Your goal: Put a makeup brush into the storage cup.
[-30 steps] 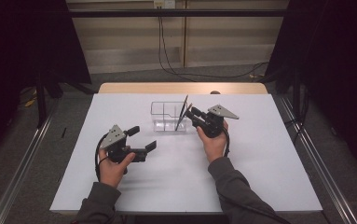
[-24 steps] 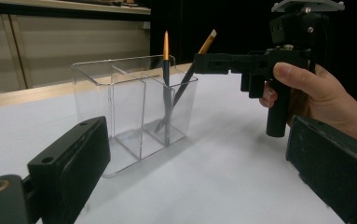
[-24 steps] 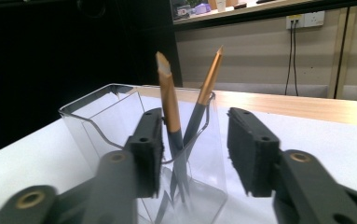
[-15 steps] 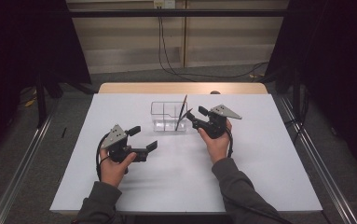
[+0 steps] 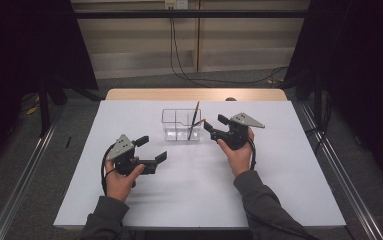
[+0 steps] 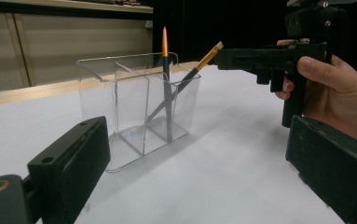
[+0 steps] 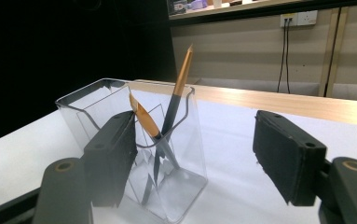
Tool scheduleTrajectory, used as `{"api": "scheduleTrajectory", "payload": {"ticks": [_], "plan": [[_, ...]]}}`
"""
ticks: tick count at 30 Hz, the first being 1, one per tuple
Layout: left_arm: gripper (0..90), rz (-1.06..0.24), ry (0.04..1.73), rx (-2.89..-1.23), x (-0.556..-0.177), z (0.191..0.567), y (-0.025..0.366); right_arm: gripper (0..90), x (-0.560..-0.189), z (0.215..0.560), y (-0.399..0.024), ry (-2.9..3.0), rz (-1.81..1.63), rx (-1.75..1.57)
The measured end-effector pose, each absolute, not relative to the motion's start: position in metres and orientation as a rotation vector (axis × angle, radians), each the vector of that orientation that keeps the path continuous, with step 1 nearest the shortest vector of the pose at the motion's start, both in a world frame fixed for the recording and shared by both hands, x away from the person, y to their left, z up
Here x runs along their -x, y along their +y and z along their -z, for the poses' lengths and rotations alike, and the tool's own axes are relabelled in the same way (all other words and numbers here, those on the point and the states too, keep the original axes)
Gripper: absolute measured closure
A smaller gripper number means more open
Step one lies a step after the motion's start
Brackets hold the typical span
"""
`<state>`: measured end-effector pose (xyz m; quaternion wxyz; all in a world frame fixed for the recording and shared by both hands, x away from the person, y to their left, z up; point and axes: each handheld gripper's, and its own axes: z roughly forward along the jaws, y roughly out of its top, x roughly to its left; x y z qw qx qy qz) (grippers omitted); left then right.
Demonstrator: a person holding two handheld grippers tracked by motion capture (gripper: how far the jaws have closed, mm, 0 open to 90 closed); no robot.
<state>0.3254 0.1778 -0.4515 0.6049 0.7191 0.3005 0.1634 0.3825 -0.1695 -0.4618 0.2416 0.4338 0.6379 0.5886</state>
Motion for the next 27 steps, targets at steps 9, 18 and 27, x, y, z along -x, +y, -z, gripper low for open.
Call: {"api": "scheduleTrajectory", "payload": {"ticks": [9,18,27], "plan": [[6.0,-0.371,0.695,-1.662,-0.325,0.452,0.176,28.0,-0.376,0.458,-0.177,1.759,-1.595,-1.18],[6.0,-0.384,0.677,-1.676,-0.325,0.45,0.176,26.6,-0.37,0.454,-0.185,1.763,-1.586,-1.182],[6.0,-0.387,0.672,-1.677,-0.324,0.449,0.176,25.6,-0.364,0.449,-0.19,1.778,-1.578,-1.164]]}}
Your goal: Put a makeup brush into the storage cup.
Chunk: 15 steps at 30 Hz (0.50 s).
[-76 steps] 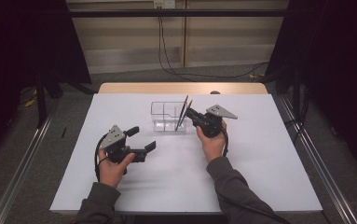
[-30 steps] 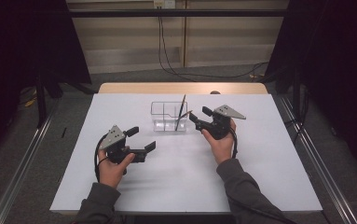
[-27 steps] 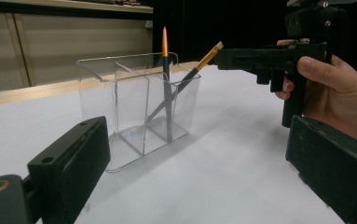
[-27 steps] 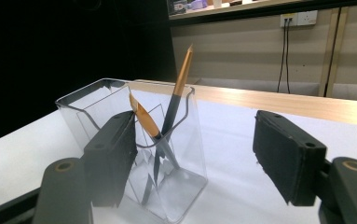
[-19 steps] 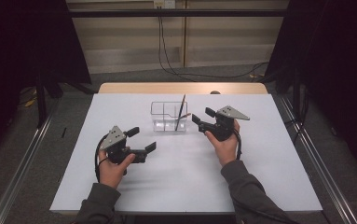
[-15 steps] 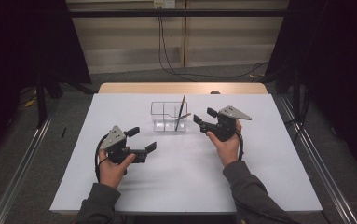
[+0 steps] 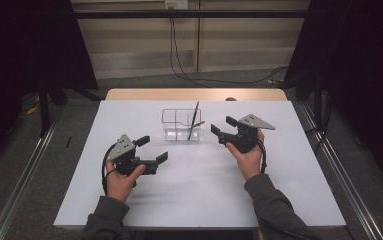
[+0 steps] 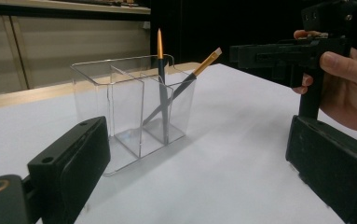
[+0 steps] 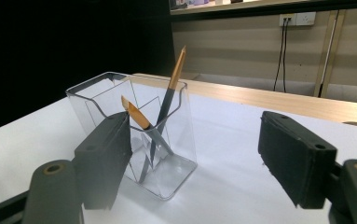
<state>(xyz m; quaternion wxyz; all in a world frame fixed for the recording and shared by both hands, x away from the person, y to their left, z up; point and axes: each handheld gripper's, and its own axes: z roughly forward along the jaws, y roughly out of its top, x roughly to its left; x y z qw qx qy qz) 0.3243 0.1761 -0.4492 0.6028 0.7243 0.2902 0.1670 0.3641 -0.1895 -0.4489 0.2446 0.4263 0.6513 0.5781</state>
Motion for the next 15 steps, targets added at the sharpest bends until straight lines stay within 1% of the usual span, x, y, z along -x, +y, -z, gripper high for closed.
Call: {"api": "scheduleTrajectory", "payload": {"ticks": [15], "plan": [[6.0,-0.377,0.666,-1.67,-0.324,0.448,0.175,25.3,-0.352,0.443,-0.206,1.799,-1.542,-1.157]]}}
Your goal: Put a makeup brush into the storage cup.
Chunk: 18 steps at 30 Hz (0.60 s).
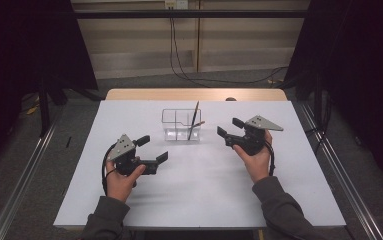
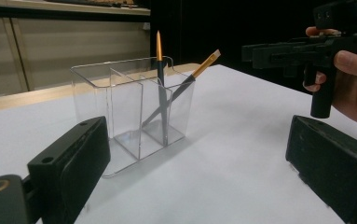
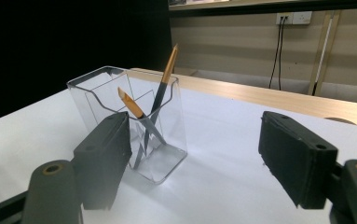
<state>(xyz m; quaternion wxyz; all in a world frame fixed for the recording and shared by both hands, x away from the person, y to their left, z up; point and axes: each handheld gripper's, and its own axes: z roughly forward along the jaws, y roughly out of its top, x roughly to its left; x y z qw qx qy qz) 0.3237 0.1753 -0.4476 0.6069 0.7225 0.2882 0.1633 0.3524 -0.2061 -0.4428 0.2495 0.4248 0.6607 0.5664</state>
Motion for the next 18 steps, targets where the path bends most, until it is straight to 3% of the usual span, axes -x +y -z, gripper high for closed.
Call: {"api": "scheduleTrajectory", "payload": {"ticks": [18], "plan": [[6.0,-0.383,0.672,-1.665,-0.323,0.447,0.174,24.9,-0.336,0.438,-0.224,1.804,-1.54,-1.129]]}}
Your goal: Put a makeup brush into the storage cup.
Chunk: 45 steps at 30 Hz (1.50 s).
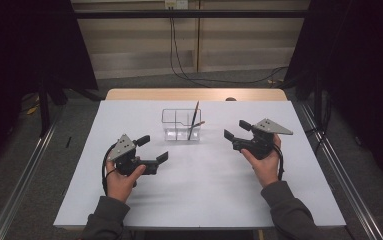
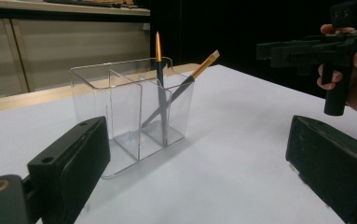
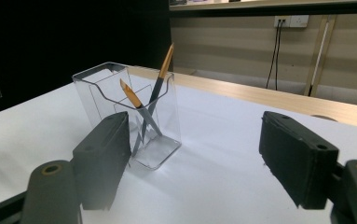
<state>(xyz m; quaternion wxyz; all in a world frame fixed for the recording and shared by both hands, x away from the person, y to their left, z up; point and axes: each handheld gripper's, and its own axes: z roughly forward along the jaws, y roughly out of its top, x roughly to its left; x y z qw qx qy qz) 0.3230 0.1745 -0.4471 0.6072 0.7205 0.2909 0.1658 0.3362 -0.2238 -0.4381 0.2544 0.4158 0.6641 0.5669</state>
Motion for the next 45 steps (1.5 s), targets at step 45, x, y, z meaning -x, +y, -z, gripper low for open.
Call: {"api": "scheduleTrajectory", "payload": {"ticks": [45], "plan": [[5.6,-0.375,0.684,-1.653,-0.324,0.447,0.177,21.1,-0.301,0.421,-0.259,1.784,-1.51,-1.078]]}}
